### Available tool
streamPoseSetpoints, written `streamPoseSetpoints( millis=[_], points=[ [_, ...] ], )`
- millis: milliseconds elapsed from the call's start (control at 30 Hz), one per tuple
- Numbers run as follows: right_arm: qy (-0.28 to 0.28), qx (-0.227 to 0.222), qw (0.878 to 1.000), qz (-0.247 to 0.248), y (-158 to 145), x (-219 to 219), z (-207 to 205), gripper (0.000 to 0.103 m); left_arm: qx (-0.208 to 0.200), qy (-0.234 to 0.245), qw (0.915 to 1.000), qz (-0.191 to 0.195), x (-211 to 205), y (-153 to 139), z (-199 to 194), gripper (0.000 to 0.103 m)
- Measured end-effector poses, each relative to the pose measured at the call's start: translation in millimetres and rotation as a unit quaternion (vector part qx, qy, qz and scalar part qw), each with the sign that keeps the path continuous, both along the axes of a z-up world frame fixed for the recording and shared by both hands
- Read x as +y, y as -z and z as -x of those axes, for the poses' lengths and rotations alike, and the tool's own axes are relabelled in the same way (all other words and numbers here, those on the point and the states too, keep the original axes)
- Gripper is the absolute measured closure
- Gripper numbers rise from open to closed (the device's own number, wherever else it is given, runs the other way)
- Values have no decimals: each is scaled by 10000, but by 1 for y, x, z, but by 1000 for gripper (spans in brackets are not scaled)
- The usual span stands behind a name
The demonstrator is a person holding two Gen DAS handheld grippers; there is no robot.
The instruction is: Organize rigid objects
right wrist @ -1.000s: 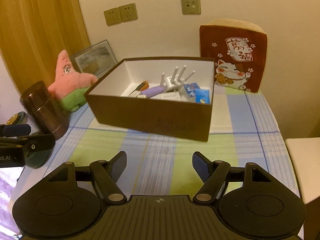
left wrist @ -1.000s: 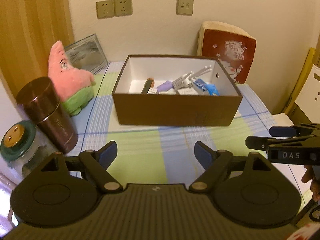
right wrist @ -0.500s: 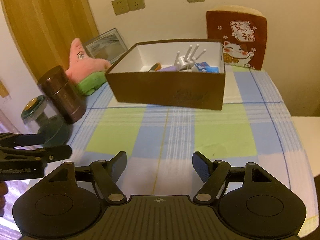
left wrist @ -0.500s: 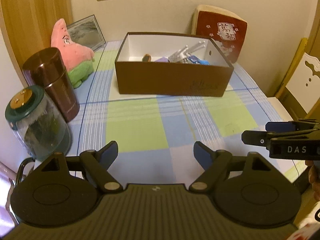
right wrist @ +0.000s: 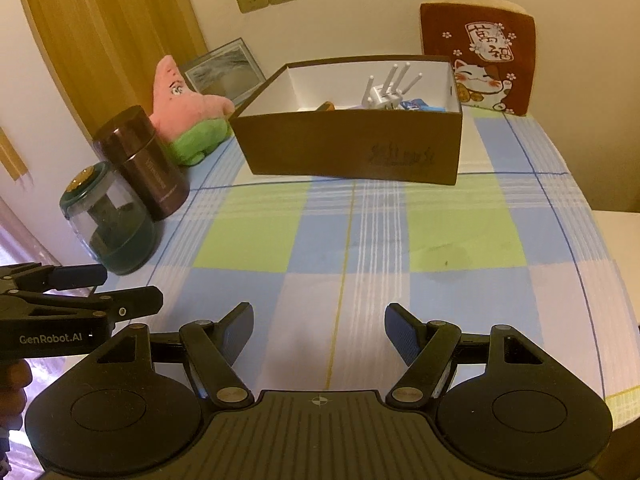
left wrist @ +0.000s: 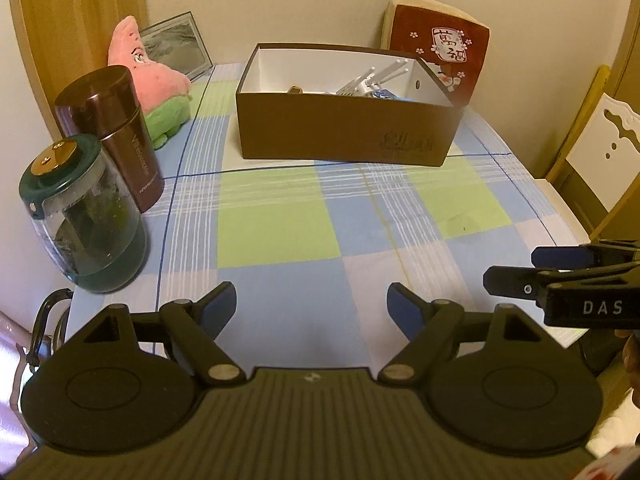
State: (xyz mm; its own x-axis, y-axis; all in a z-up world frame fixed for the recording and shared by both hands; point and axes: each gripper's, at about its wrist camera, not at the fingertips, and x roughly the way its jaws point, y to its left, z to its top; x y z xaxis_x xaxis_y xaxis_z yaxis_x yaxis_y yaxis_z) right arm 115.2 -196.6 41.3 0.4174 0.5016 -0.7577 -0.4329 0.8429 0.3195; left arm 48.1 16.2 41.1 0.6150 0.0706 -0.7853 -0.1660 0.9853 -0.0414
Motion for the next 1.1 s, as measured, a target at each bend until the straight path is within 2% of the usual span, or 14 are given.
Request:
streamPoseSetpoints(
  millis=[1100],
  points=[
    [-31,46,10000,60,3,7,9,33,-22,28,10000,20,1,-2,10,23]
  ],
)
